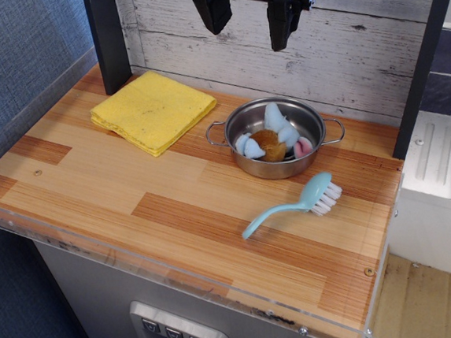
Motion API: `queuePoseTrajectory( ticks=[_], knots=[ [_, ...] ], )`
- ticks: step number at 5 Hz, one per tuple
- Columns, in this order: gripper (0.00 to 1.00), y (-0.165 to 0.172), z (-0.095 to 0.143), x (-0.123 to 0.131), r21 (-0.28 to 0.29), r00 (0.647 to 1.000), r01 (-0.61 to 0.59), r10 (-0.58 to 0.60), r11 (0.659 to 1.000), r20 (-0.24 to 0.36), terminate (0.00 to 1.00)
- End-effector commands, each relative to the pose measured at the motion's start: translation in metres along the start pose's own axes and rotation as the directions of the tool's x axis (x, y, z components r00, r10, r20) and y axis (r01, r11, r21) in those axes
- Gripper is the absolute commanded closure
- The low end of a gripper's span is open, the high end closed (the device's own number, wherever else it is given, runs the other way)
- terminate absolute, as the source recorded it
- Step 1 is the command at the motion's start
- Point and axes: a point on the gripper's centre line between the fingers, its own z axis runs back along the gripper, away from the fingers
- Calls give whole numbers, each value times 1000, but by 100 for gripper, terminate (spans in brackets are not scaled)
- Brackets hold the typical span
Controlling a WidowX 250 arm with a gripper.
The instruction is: Move the brush to the lower left corner of table
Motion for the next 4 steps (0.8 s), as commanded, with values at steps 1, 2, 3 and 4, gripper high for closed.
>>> queuePoseTrajectory(
  ticks=[1, 2, 3, 4],
  knots=[
    [0, 0, 0, 0, 0, 1000, 0, 0, 1000, 0, 0],
    [0, -9, 6, -22, 35, 1000, 31, -31, 999, 6, 0],
    [0, -20, 3, -38, 55, 999, 47, -48, 997, 14, 0],
    [0, -28, -1, -52, 27, 988, 155, -155, 988, -3, 0]
  ],
)
